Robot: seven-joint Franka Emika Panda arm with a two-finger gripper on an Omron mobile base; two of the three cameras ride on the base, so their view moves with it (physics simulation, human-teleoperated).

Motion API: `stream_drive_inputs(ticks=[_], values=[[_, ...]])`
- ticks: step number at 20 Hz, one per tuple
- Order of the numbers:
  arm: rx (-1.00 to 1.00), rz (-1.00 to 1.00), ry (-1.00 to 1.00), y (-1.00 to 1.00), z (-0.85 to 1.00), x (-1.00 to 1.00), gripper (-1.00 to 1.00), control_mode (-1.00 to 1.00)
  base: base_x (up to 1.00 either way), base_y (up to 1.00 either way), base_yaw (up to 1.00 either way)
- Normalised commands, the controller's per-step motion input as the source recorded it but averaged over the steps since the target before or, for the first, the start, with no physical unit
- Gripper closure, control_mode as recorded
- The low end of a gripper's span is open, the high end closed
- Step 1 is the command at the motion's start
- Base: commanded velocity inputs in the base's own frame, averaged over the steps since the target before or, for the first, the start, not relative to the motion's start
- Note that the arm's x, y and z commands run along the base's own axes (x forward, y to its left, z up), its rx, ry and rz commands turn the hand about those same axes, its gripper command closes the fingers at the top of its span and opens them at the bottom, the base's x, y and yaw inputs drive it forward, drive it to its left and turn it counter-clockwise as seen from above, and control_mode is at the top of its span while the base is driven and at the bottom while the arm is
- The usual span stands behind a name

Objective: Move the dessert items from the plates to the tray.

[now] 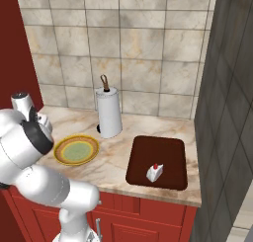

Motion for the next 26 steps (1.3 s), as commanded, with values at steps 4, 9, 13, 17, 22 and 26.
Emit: stream_drive_inputs(ticks=[4, 9, 13, 17, 22, 26], values=[[0.0, 0.0, 0.0, 0.09, -0.18, 0.07, -1.0, -1.0, 0.0, 0.0, 0.0], [0.0, 0.0, 0.0, 0.03, -0.13, 0.08, -1.0, -1.0, 0.0, 0.0, 0.0], [0.0, 0.02, 0.0, 0.0, -0.12, 0.0, -1.0, -1.0, 0.0, 0.0, 0.0], [0.0, 0.03, 0.01, 0.0, -0.09, 0.0, -1.0, -1.0, 0.0, 0.0, 0.0], [0.01, 0.01, 0.0, 0.0, -0.06, 0.0, -1.0, -1.0, 0.0, 0.0, 0.0], [0.01, 0.01, 0.0, 0.0, -0.07, 0.0, -1.0, -1.0, 0.0, 0.0, 0.0]])
